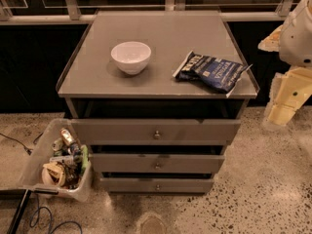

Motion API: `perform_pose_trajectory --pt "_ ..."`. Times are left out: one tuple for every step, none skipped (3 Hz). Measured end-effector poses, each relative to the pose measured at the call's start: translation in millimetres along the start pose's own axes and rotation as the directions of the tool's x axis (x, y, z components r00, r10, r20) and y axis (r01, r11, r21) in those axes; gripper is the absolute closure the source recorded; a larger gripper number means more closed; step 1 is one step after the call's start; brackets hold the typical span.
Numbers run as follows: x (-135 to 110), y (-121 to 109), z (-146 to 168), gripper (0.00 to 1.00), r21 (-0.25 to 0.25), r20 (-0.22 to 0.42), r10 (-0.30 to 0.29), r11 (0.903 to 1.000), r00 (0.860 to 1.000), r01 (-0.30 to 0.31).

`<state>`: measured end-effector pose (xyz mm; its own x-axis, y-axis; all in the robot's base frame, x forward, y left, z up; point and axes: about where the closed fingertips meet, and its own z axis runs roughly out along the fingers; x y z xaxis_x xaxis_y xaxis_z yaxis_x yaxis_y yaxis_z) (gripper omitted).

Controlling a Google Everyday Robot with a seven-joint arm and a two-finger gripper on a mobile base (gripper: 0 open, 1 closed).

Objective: Open bottom drawer

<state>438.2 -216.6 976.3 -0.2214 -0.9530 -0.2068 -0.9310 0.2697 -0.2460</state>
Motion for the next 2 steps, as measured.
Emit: perform_pose_trajectory --pt "0.0 0.0 0.0 0.0 0.0 0.0 0.0 1.0 1.0 0.0" --pt "3.2 2.9 7.6 0.0 -0.018 0.028 0.009 0.9998 1.0 -0.009"
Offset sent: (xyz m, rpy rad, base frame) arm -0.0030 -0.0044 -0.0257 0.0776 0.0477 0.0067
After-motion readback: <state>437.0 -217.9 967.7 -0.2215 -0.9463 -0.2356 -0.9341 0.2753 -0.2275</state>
